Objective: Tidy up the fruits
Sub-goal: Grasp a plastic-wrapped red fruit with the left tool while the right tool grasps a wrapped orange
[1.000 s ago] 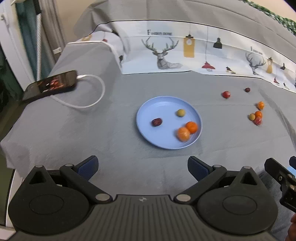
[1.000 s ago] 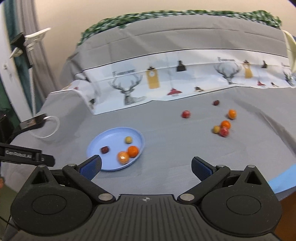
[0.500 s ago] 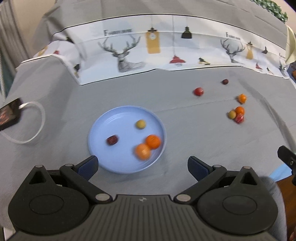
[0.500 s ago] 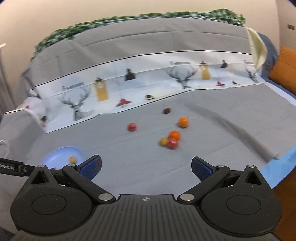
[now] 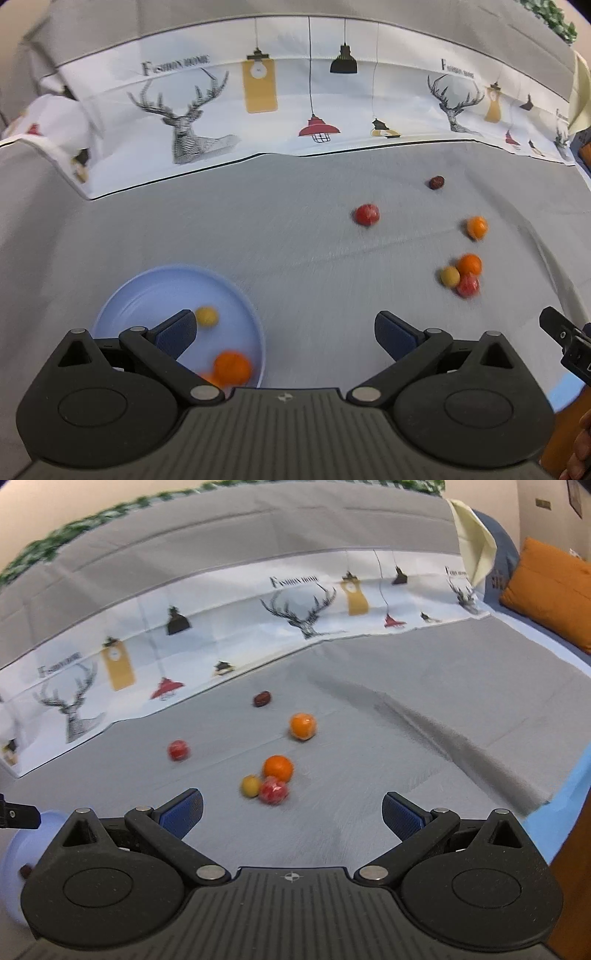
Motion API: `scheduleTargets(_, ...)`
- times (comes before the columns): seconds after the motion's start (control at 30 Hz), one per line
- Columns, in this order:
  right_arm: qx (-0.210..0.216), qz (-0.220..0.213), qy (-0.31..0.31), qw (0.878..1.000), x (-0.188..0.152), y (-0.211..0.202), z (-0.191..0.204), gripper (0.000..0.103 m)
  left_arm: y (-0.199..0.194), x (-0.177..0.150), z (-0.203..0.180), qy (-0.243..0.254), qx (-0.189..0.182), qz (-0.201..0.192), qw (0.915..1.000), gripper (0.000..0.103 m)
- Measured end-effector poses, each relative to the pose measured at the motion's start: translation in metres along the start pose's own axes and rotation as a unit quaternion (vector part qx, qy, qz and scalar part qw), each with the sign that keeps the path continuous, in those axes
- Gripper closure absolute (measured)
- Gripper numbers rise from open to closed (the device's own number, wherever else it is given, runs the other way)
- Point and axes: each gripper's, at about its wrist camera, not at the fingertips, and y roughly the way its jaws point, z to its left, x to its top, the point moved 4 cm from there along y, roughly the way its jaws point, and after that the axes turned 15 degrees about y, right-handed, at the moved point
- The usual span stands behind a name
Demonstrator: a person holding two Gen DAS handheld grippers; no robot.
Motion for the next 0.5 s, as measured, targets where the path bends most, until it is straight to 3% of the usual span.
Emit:
scheduleTargets(0.27,-0.045,-0.001,0.030,0.999,0.039,0.117,-0.007,0.001,0.107,0.065,-0.017,0.007,-0.034,0.031,0.9989,0.000)
scheduleTargets(0.37,-0.052,-0.001,0.009,0.999,0.045,0.163,-0.003,0.001,0.150,0.083,-0.027,0.016,-0.039,0.044,0.9981,0.000)
scheduleTargets(0.5,-0.066,0.031,-0.020,0.997,0.046,0.224,0.001,0.001,0.202,0.098,-0.041,-0.004,-0.057,0.079,0.9953,0.000)
